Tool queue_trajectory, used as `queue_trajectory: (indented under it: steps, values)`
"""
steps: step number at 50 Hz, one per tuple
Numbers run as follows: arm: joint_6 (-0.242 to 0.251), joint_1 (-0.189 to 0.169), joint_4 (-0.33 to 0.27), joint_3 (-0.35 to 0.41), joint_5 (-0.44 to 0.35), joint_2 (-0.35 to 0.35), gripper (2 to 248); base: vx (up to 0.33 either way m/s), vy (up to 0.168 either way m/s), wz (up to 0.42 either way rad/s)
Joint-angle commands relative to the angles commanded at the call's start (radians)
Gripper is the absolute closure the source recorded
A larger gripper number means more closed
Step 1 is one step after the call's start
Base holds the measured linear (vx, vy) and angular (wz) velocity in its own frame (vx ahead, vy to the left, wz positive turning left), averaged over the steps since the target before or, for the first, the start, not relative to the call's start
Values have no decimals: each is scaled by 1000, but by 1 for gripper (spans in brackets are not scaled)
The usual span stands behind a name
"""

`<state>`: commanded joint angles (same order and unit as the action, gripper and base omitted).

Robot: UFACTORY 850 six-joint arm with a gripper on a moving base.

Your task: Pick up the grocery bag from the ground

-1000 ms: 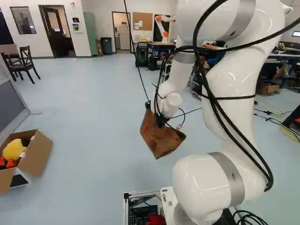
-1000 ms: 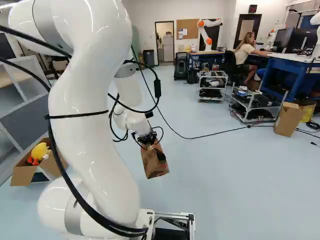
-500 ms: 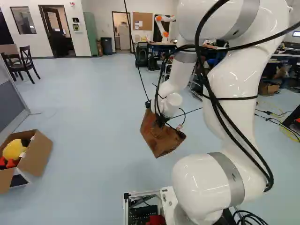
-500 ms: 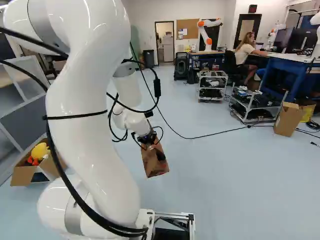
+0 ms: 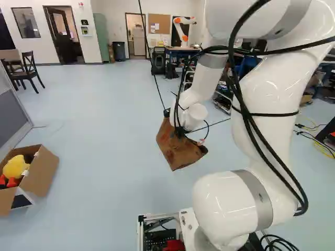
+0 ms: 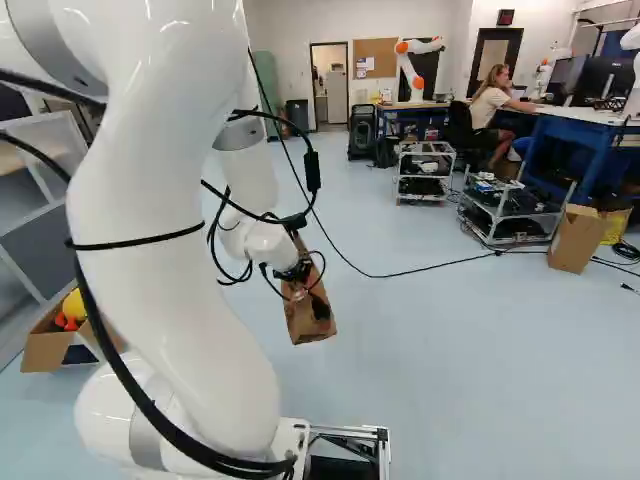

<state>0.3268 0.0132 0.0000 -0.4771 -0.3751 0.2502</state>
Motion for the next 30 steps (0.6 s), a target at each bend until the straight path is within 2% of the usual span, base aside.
queue_trajectory:
  steps: [30]
  values:
    - [-131, -5, 0, 156, -199, -212, 229, 0, 0, 0]
